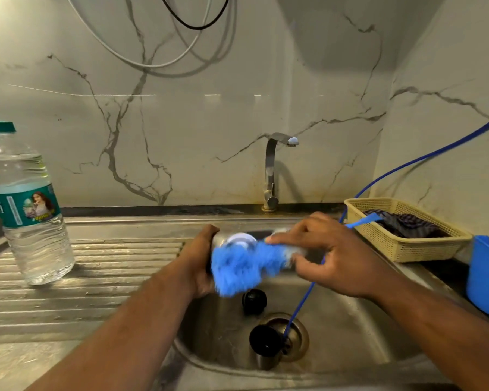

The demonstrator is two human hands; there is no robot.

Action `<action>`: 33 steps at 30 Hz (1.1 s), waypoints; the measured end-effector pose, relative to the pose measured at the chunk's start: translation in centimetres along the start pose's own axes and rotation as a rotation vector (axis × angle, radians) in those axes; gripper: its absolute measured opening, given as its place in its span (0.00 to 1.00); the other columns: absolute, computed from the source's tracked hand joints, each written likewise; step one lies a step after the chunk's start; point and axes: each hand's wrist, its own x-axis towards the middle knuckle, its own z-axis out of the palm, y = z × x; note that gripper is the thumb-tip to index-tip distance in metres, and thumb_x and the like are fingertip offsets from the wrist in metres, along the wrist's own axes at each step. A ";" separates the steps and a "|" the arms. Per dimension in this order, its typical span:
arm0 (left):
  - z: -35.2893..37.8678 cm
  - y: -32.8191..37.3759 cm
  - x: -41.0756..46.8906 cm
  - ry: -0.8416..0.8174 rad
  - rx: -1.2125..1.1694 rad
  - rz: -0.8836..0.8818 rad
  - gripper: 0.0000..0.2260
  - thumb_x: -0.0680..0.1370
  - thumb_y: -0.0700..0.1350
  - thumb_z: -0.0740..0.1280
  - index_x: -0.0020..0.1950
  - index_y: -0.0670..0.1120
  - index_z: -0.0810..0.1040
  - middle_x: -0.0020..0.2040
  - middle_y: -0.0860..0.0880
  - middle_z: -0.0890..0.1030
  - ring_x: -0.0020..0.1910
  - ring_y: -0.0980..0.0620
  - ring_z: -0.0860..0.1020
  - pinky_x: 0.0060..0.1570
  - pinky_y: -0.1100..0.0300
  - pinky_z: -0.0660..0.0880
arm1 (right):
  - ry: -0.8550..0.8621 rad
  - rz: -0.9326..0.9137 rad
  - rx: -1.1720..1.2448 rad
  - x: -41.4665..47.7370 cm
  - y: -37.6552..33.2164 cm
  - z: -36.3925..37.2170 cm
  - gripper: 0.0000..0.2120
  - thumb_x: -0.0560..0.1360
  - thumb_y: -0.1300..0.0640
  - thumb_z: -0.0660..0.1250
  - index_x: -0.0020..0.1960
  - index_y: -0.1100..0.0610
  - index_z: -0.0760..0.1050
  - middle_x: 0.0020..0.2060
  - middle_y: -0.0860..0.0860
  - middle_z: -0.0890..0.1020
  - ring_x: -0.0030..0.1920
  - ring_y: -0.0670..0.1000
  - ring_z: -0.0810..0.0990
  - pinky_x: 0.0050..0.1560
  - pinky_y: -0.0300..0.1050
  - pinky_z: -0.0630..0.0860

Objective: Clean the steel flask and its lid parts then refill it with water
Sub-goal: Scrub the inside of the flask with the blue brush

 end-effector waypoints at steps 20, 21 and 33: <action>0.4 -0.2 -0.6 -0.095 0.131 0.147 0.24 0.81 0.58 0.63 0.70 0.43 0.72 0.52 0.36 0.82 0.39 0.41 0.86 0.36 0.51 0.82 | -0.240 0.038 0.024 0.0 1.3 -0.1 0.22 0.75 0.33 0.59 0.68 0.23 0.67 0.46 0.39 0.79 0.49 0.43 0.78 0.49 0.47 0.78; 0.2 -0.2 -0.3 -0.094 0.152 0.143 0.27 0.79 0.59 0.65 0.70 0.42 0.73 0.53 0.36 0.83 0.42 0.40 0.86 0.37 0.50 0.82 | -0.184 0.064 0.024 0.1 1.5 -0.1 0.22 0.75 0.33 0.60 0.68 0.22 0.67 0.49 0.38 0.80 0.50 0.42 0.78 0.50 0.48 0.79; -0.2 -0.1 0.5 -0.100 0.222 0.136 0.29 0.78 0.65 0.64 0.65 0.43 0.80 0.54 0.36 0.85 0.52 0.36 0.84 0.52 0.45 0.80 | 0.005 0.171 0.073 0.6 2.0 -0.1 0.22 0.75 0.36 0.64 0.69 0.24 0.68 0.58 0.37 0.83 0.55 0.42 0.82 0.55 0.53 0.81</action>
